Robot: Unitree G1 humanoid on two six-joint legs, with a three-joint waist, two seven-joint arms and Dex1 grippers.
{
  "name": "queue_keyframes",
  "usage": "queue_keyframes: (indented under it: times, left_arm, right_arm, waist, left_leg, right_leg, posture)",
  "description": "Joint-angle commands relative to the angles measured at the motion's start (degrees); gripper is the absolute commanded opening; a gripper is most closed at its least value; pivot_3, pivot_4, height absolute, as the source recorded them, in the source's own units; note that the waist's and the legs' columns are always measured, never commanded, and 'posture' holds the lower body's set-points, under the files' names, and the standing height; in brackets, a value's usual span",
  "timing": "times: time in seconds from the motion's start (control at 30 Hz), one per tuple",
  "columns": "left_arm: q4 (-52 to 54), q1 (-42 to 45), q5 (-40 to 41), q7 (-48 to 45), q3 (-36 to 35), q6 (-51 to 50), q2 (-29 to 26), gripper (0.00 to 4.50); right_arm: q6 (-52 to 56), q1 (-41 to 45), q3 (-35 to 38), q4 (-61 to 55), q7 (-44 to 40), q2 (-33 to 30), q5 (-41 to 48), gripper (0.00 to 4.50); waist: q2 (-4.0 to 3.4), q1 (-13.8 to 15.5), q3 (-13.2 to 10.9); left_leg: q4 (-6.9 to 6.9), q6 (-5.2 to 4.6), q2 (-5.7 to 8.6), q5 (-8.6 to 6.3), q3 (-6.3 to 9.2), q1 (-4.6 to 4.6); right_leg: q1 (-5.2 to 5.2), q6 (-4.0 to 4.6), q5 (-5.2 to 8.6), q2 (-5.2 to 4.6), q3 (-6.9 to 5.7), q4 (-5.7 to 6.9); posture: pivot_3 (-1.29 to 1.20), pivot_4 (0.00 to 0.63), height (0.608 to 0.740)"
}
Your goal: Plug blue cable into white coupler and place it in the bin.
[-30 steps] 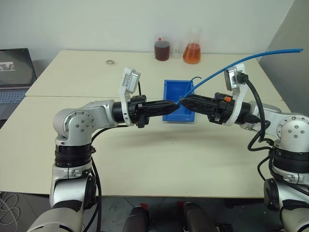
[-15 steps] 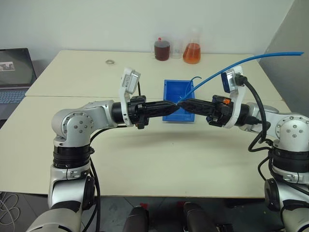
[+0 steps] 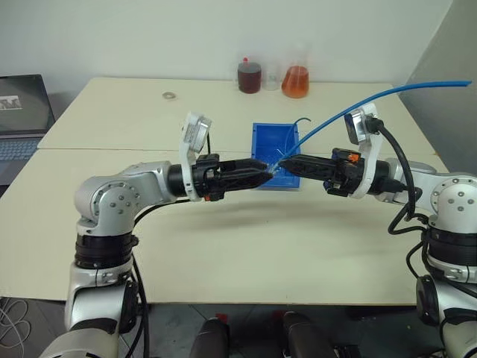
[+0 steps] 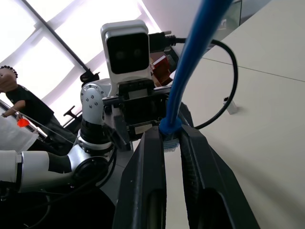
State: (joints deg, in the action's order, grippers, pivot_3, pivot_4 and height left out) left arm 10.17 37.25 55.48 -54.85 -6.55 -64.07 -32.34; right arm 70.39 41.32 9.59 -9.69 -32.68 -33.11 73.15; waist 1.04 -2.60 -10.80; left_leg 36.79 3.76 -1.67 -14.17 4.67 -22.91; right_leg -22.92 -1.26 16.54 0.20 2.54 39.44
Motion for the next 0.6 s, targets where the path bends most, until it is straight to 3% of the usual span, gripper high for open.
queue_keyframes:
  times: [0.03,0.23,0.37,0.6]
  left_arm:
    - [4.29,-3.25,0.67,-2.33,-1.82,1.47,-4.34,3.32]
    - [6.52,-11.20,-8.34,3.63,-4.09,11.51,-7.22,4.47]
    - [9.29,-21.07,-22.66,13.26,-3.95,24.46,-6.60,4.47]
    - [2.25,-35.39,-37.68,22.96,-8.89,42.17,-5.49,4.47]
  right_arm:
    - [-0.47,0.90,1.25,-0.24,-2.13,-1.85,-0.08,0.16]
    - [-1.36,1.55,0.71,0.75,-3.71,-2.80,-1.73,0.16]
    - [-1.99,1.27,0.45,0.51,-3.87,-2.10,-2.72,0.16]
    - [-3.14,1.30,-1.15,1.63,-5.41,-0.38,-4.87,0.16]
  waist:
    - [0.01,-0.01,0.00]
    - [0.01,0.17,-0.01]
    - [0.01,0.24,-0.01]
    - [0.01,0.72,0.00]
  left_leg:
    - [0.00,0.00,-0.01,0.00,-0.01,-0.06]
    - [0.00,0.00,-0.01,0.00,-0.05,-0.07]
    - [-0.06,0.00,-0.04,0.00,-0.12,-0.07]
    - [-0.08,-0.01,-0.03,0.00,-0.13,-0.11]
  right_leg:
    - [-0.06,0.00,0.00,0.01,0.01,0.00]
    - [-0.13,0.00,0.00,0.00,0.05,0.01]
    - [-0.20,0.01,-0.01,0.00,0.15,0.01]
    - [-0.25,0.01,-0.01,-0.07,0.14,0.02]
  posture:
    - [0.00,0.150,0.740]
    - [0.00,0.150,0.740]
    - [0.00,0.150,0.740]
    - [0.00,0.150,0.740]
